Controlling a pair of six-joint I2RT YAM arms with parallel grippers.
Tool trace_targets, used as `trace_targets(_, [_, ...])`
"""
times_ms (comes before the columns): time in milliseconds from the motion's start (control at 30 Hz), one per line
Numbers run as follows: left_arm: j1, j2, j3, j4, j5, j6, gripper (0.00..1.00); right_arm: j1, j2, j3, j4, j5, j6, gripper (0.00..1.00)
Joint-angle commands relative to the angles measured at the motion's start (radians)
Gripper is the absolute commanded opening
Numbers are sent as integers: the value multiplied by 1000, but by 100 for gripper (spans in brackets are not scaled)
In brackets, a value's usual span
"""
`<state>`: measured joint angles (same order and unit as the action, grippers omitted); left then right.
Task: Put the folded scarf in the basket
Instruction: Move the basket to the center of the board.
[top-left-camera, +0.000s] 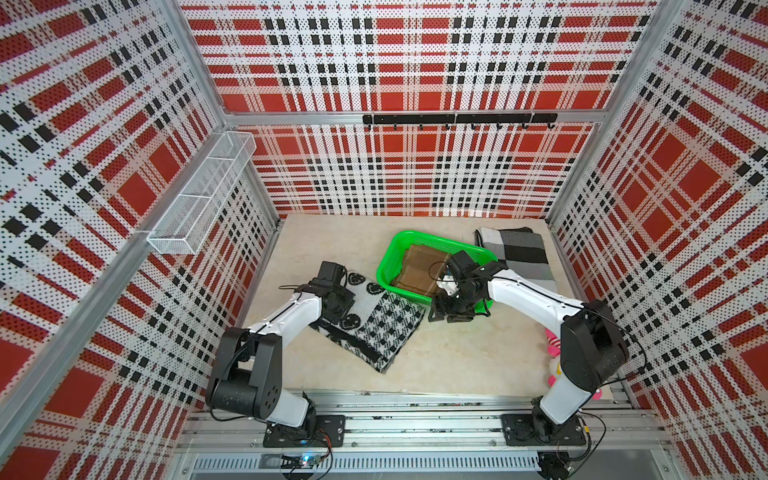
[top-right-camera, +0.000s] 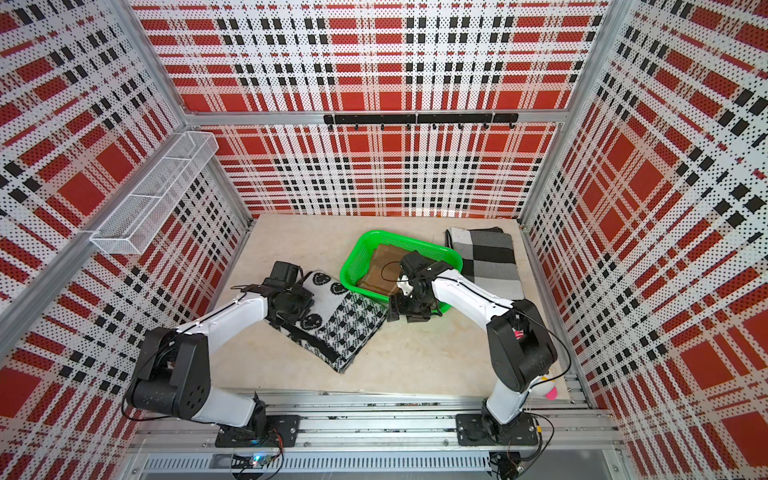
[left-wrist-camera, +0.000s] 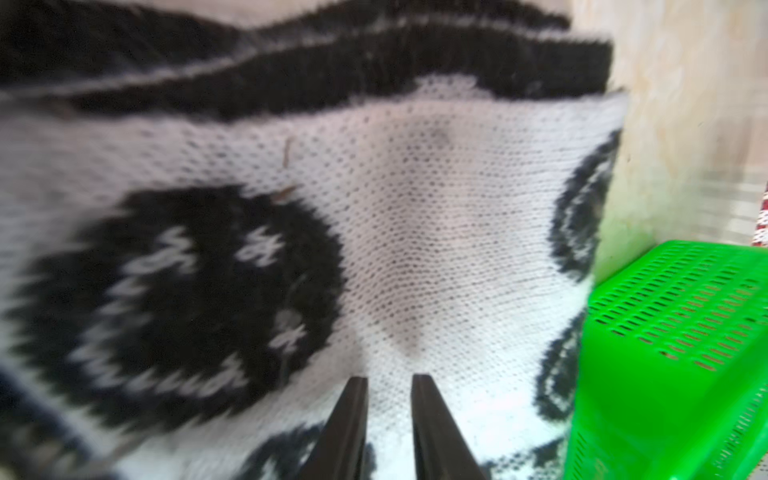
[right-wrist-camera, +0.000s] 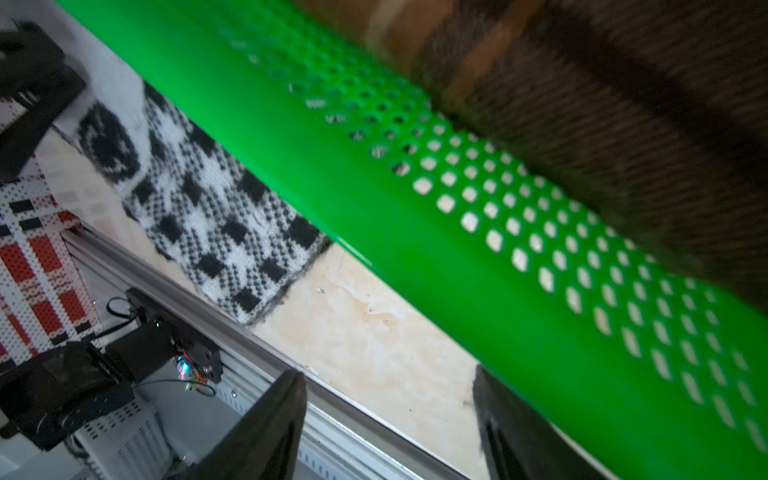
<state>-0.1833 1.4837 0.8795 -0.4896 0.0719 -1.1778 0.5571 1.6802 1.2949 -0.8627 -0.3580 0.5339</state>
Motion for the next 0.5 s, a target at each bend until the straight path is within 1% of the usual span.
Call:
trace_targets(0, [4, -8, 101, -17, 1, 25, 25, -42, -91, 50, 44, 107, 92, 72])
trace_targets(133, [-22, 32, 241, -52, -45, 91, 31, -151, -149, 45, -68, 277, 211, 72])
trace_targets(200, [-26, 63, 318, -82, -71, 147, 36, -231, -179, 7, -100, 308, 240, 72])
trace_targets(300, [-14, 113, 420, -139, -124, 246, 45, -329, -167, -44, -102, 280, 222, 72])
trace_targets(400, [12, 152, 490, -166, -159, 327, 51, -353, -106, -49, -78, 258, 171, 72])
trace_targets(467, [32, 171, 508, -173, -166, 353, 53, -353, -61, -39, -57, 243, 149, 70])
